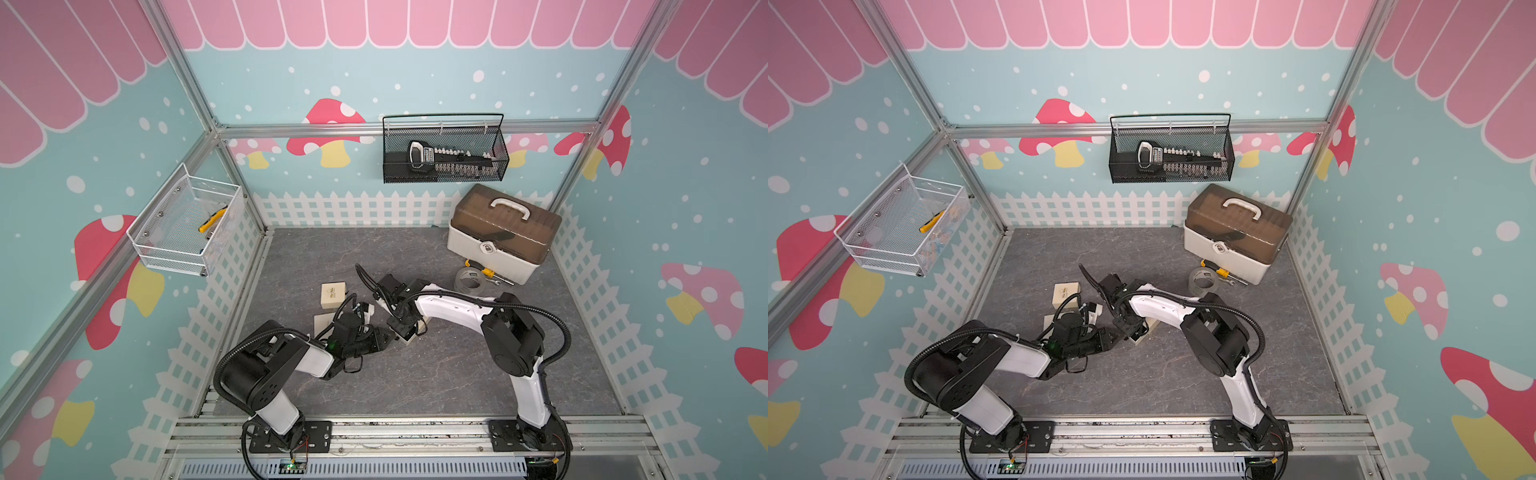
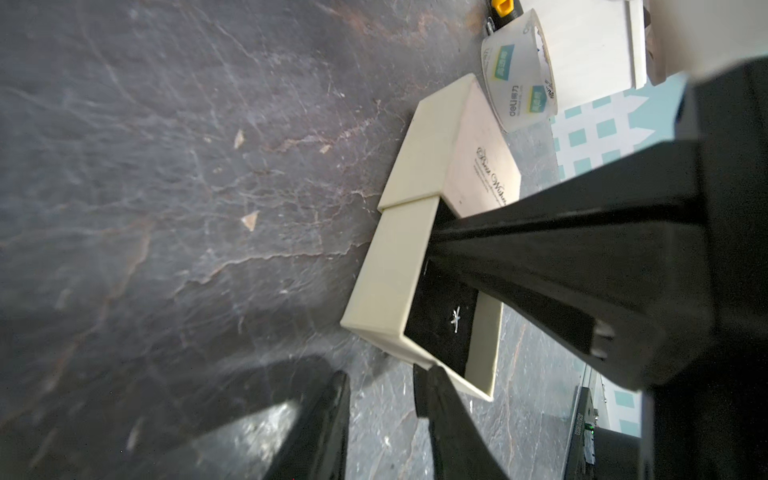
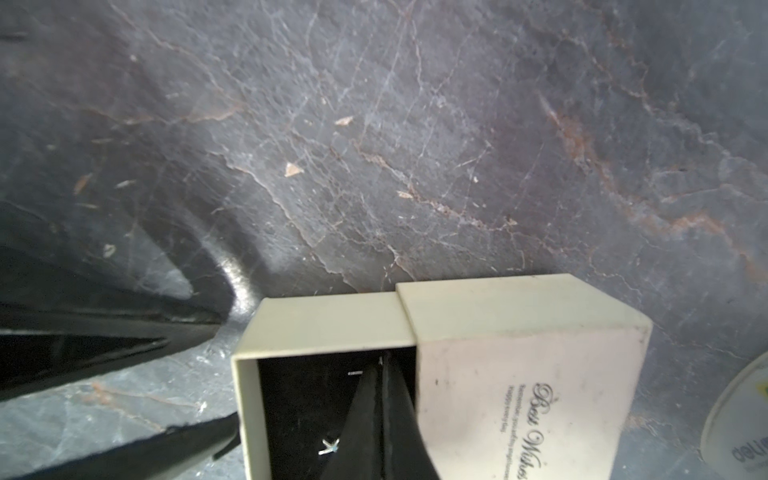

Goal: Place the earrings into the drawer-style jewelry box
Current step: Adjust the earring in the inner lining.

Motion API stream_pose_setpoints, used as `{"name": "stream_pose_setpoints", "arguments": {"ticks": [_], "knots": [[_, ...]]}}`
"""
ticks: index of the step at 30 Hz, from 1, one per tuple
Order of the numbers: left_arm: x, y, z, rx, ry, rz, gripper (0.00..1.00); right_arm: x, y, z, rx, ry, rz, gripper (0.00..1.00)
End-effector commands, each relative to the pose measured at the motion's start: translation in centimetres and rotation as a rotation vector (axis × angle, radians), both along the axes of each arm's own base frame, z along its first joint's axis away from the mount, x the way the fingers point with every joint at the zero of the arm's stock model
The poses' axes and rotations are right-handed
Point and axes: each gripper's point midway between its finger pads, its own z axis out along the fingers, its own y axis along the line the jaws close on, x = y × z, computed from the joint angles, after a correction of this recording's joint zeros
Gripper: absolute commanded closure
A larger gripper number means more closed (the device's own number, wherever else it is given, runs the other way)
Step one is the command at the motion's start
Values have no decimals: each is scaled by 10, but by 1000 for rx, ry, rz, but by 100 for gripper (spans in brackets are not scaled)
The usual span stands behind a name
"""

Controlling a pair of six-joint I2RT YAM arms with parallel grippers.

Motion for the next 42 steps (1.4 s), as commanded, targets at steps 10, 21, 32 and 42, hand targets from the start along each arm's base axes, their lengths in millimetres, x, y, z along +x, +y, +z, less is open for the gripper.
{"name": "stream_pose_setpoints", "arguments": {"ticks": [10,21,32,42], "knots": [[4,-6,5,-9,-30,-14,67,-4,15,12,64,19,-11,85],[7,-3,6,2,-34,-6,67,6,15,38,108,-20,-31,71],[8,-6,7,-2,-35,-17,69,11,-1,24,87,15,-65,100],[6,-6,6,1,-32,-23,70,15,-1,12,64,21,-75,100]]}}
